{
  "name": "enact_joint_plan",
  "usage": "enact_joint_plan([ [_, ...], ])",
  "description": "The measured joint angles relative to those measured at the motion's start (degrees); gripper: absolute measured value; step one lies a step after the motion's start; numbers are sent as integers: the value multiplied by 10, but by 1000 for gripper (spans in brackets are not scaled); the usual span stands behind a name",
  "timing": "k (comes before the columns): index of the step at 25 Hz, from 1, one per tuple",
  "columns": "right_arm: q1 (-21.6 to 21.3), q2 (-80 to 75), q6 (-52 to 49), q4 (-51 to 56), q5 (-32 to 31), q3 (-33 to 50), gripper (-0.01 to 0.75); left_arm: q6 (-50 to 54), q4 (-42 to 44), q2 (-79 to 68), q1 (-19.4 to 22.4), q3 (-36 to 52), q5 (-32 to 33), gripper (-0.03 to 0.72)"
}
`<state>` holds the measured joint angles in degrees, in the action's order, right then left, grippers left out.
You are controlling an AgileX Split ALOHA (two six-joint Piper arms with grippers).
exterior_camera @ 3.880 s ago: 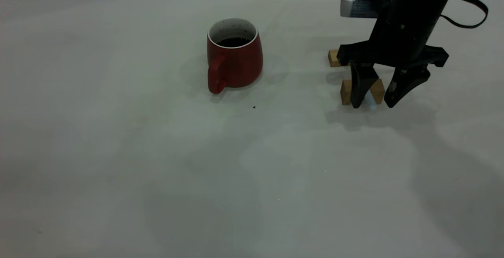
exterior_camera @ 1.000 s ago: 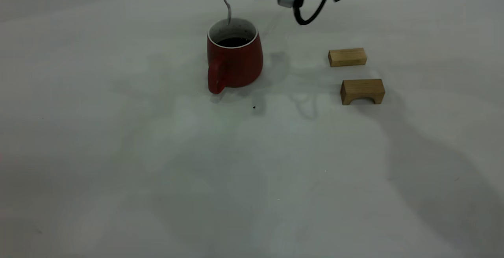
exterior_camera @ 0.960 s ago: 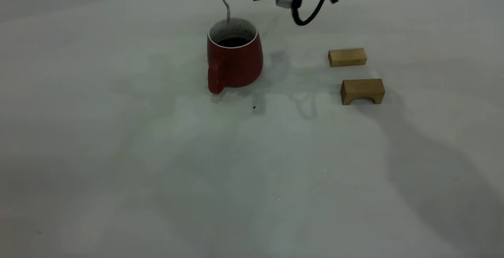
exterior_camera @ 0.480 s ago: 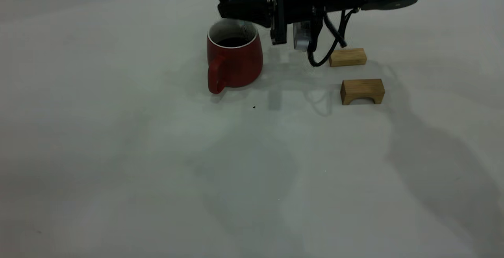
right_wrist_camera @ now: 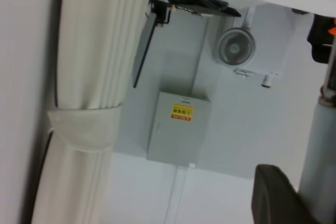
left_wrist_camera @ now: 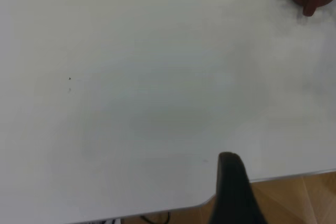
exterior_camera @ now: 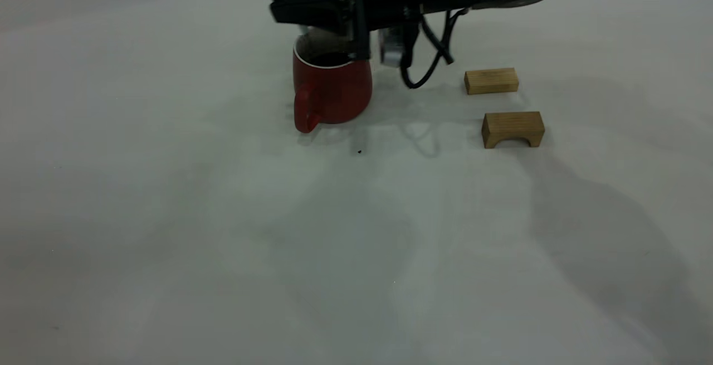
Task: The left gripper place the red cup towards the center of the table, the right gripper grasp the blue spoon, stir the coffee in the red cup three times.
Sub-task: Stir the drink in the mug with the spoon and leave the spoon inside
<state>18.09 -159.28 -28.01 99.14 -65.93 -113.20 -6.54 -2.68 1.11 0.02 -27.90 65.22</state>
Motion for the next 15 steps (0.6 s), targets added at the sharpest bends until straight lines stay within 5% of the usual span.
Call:
enact_joint_plan([
  [6,-22,13,-8,-39,29,23,134,0,0,0,0,0,0,551],
  [15,3,17,-48,5,4,51,134,0,0,0,0,0,0,551],
])
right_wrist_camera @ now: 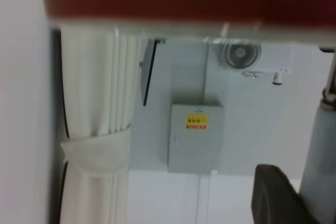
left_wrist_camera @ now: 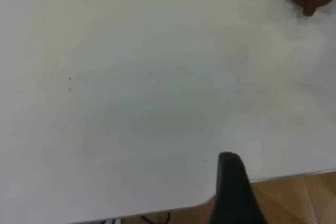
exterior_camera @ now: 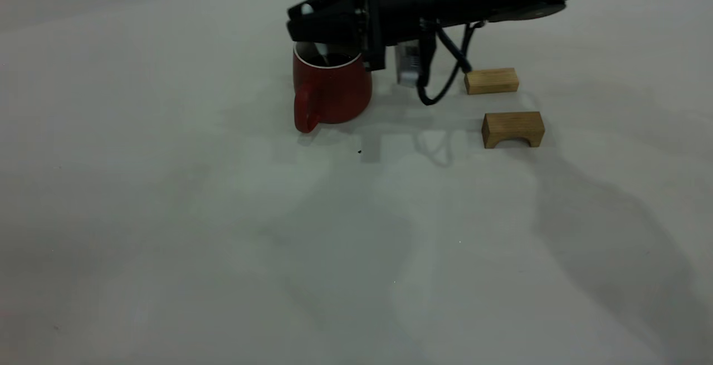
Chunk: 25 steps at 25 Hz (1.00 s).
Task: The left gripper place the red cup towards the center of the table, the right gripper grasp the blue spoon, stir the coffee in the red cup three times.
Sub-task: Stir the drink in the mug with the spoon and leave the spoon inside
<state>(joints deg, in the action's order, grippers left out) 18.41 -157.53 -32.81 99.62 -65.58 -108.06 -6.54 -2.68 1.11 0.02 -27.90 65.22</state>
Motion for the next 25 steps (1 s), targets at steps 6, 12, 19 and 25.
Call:
enact_joint_plan([
  [6,-5,-1,57,10,24,-31,134,0,0,0,0,0,0,551],
  [12,-16,16,90,15,63,26,134,1,0,0,0,0,0,551],
  [19,-12,25,91,11,3,53,134,1,1,0,0,0,0,551],
  [25,-11,25,90,11,0,53,134,1,1,0,0,0,0,551],
])
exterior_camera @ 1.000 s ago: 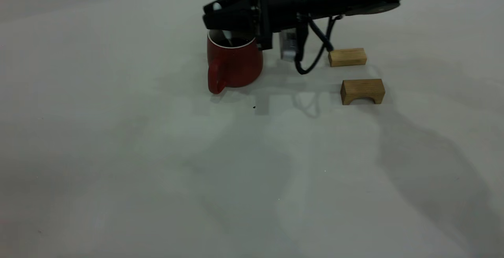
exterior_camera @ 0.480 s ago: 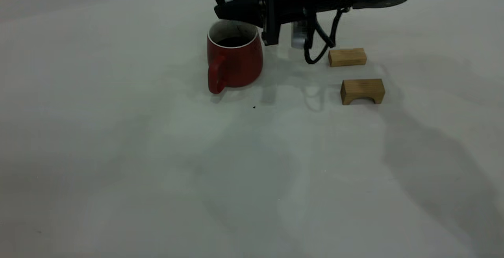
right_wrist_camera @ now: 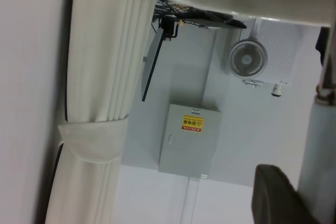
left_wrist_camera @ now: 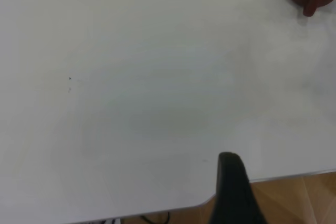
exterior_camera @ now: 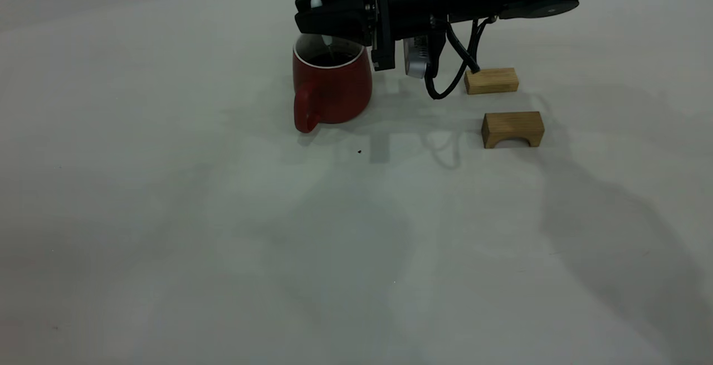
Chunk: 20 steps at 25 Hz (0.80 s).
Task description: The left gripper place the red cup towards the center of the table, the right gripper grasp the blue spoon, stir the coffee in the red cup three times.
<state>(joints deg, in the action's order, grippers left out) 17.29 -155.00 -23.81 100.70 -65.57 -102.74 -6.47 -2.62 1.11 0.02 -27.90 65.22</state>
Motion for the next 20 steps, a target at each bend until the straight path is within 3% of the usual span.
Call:
enact_joint_plan([
  [9,1,0,30,-17,0,0,155,0,0,0,0,0,0,551],
  [16,5,10,103,-81,-2,0,389,-1,0,0,0,0,0,551],
  [20,5,26,166,-150,-2,0,426,-1,0,0,0,0,0,551],
])
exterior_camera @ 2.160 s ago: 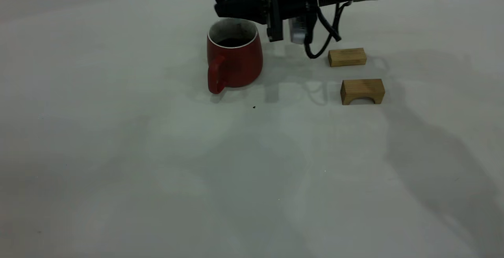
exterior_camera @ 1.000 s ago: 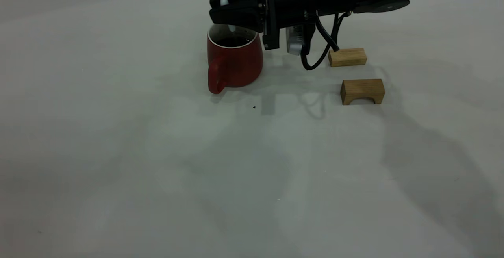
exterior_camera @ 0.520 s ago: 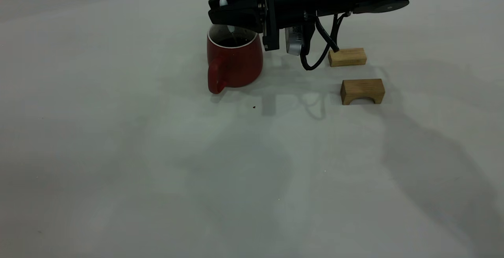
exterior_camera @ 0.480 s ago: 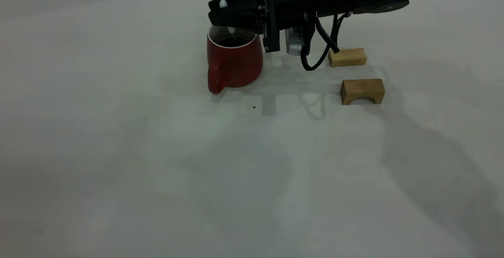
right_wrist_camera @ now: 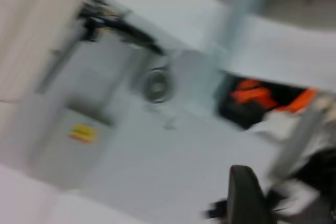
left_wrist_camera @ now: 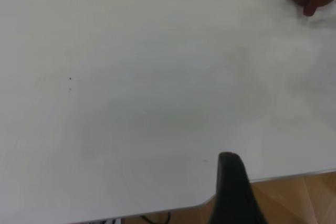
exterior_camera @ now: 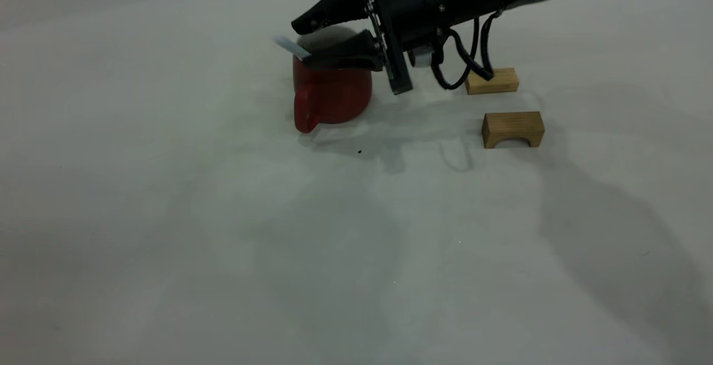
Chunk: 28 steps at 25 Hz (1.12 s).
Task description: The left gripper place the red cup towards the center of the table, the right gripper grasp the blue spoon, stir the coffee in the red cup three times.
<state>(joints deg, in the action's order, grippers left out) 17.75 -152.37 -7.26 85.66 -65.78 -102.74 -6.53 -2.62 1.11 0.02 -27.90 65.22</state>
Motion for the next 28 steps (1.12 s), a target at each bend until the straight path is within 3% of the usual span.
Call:
enact_joint_plan([
  [7,6,63,44,-303,-11,0,427,0,0,0,0,0,0,551],
  [13,7,167,46,-600,-21,0,370,0,0,0,0,0,0,551],
  [23,7,395,49,-800,-39,4,272,0,0,0,0,0,0,551],
  [28,7,507,39,-876,-42,67,238,0,0,0,0,0,0,551],
])
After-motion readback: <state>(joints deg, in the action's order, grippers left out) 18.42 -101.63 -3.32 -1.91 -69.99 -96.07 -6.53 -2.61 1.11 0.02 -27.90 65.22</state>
